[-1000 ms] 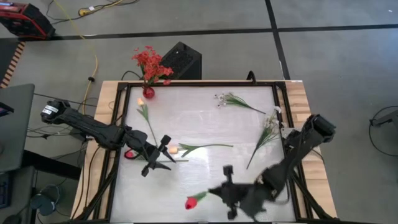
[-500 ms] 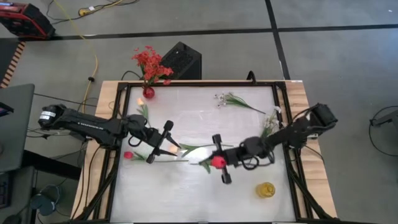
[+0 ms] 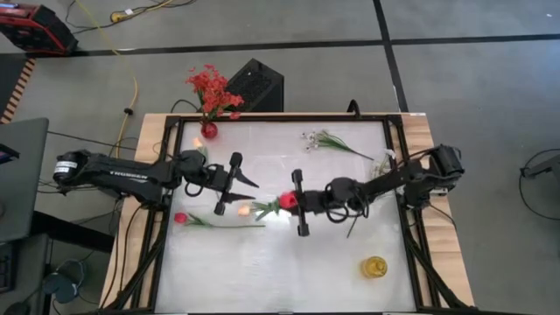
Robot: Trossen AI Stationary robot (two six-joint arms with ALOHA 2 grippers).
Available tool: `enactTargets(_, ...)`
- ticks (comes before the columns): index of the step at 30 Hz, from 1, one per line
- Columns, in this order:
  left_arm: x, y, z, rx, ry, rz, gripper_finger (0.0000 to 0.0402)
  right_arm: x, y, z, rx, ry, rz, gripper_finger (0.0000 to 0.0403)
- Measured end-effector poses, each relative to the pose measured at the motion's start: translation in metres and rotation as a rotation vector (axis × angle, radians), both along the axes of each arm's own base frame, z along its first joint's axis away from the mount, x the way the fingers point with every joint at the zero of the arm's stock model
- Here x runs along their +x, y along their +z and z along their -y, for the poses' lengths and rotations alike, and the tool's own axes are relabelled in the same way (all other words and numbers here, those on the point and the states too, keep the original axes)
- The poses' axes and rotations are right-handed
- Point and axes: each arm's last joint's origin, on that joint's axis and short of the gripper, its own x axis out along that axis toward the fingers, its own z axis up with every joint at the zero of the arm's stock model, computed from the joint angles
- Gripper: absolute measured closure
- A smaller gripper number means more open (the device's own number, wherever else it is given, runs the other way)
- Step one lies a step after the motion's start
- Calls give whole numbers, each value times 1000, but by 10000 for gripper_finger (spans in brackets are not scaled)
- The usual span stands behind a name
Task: Sort flowers into vase by color
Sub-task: Put the right pink flower into the transparent red vase
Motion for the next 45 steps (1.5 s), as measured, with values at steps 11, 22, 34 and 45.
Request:
enactTargets(11,-3,1,-21,-9,22,8,253,21,21,45,-14,-84,-60,387)
enactTargets(22,-3,4,-29,1,106,41,253,22,23,69,-4,-70,-24,387)
enactTargets(34,-5,5,-29,-65,112,-6,266,44,16,79,15,-67,-49,387)
enactTargets(45,-6,3,-29,-43,129,-22,396,45,13,76,38,-54,-75,325)
